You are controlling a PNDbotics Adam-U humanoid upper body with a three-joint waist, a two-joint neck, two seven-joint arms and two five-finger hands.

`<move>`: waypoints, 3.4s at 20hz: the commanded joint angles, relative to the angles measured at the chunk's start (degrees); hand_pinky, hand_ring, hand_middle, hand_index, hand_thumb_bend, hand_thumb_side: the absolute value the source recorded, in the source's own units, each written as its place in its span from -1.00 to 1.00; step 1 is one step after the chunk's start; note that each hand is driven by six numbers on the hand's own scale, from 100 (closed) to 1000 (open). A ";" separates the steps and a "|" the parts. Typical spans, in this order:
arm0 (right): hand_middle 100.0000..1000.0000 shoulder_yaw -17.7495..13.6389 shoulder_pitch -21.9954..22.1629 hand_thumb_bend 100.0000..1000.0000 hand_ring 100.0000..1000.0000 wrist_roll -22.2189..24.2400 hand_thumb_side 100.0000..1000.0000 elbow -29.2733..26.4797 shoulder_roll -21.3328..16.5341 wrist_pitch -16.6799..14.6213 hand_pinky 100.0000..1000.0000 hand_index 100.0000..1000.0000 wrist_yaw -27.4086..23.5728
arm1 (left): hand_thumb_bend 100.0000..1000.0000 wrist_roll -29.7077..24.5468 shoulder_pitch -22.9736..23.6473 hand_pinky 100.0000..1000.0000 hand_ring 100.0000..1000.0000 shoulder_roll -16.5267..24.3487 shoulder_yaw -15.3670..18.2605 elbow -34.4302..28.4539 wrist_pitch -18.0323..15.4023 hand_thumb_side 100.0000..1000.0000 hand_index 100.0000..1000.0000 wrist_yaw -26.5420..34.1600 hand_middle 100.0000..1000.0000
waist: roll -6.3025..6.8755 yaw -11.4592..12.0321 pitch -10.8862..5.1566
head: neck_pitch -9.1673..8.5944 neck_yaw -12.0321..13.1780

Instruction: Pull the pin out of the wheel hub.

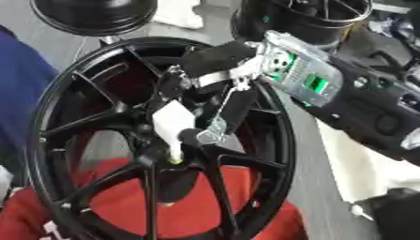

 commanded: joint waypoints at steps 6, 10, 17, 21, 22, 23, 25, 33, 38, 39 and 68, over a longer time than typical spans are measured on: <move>-0.42 -3.04 -0.52 -1.00 0.22 16.17 -0.14 -2.37 -3.62 -15.18 0.41 -0.18 -2.67 | -0.89 0.08 -0.01 0.32 0.47 0.52 0.55 -1.20 0.03 0.34 0.44 -0.01 0.14 | 0.91 -0.18 -1.36 | -0.25 -1.38; -0.42 -4.71 -0.48 -1.00 0.22 16.17 -0.15 -3.14 -4.35 -14.18 0.41 -0.18 -4.53 | -0.89 -0.07 -0.05 0.32 0.47 0.42 0.54 -1.20 0.12 0.33 0.44 -0.06 0.14 | 1.15 -0.19 -1.29 | -0.49 -1.39; -0.43 -12.96 1.81 -1.00 0.22 16.17 -0.44 -3.75 -7.66 -10.99 0.41 -0.18 -11.46 | -0.90 0.09 -0.06 0.32 0.47 0.25 0.71 -1.20 -0.02 0.33 0.44 -0.05 0.14 | 2.02 -1.02 -0.99 | -0.64 -1.18; -0.44 -21.68 6.88 -1.00 0.20 16.17 -0.63 -1.02 -11.68 -8.52 0.42 -0.19 -17.20 | -0.91 0.29 -0.20 0.32 0.47 0.15 0.96 -1.20 -0.35 0.33 0.44 -0.16 0.14 | 3.11 -1.97 -0.43 | -0.89 0.04; -0.45 -24.39 8.67 -1.00 0.20 16.17 -0.69 0.02 -12.88 -8.09 0.42 -0.20 -18.93 | -0.91 0.37 -0.22 0.32 0.47 0.10 1.07 -1.20 -0.48 0.33 0.44 -0.21 0.14 | 3.48 -2.34 -0.24 | -1.01 0.59; -0.45 -27.15 10.52 -1.00 0.19 16.17 -0.70 1.13 -14.02 -7.80 0.42 -0.20 -20.64 | -0.91 0.44 -0.20 0.32 0.47 0.06 1.15 -1.20 -0.59 0.33 0.44 -0.26 0.14 | 3.81 -2.65 -0.07 | -1.11 1.13; -0.46 -32.45 14.60 -1.00 0.19 16.17 -0.78 3.52 -15.91 -7.51 0.42 -0.21 -23.68 | -0.92 0.65 -0.09 0.32 0.47 -0.07 1.36 -1.20 -0.78 0.33 0.44 -0.35 0.14 | 4.52 -3.49 0.21 | -1.20 2.46; -0.48 -50.71 30.79 -1.00 0.16 11.36 -1.00 12.32 -17.61 -9.81 0.41 -0.23 -29.44 | -0.94 1.47 0.67 0.32 0.47 -0.66 2.08 -1.20 -1.26 0.34 0.44 -0.89 0.14 | 6.76 -7.59 1.10 | -2.92 8.13; -0.48 -59.29 39.28 -1.00 0.17 4.08 -1.00 20.04 -15.60 -10.14 0.42 -0.22 -24.79 | -0.95 1.85 1.08 0.32 0.48 -0.81 2.49 -1.20 -1.39 0.35 0.44 -1.34 0.14 | 7.13 -9.19 1.39 | -3.37 9.83; -0.47 -61.03 41.01 -1.00 0.17 2.17 -1.00 21.67 -14.62 -10.06 0.42 -0.22 -22.33 | -0.95 1.93 1.13 0.32 0.48 -0.82 2.60 -1.20 -1.45 0.35 0.44 -1.45 0.14 | 7.16 -9.30 1.47 | -3.49 10.08; 0.70 -68.68 55.70 -1.00 0.74 -35.93 -1.00 13.34 10.82 11.10 0.72 0.77 6.49 | -0.95 2.17 0.92 0.32 0.48 -1.49 2.79 -1.20 -1.65 0.39 0.44 -2.25 0.14 | 7.12 -9.72 3.92 | -4.61 10.23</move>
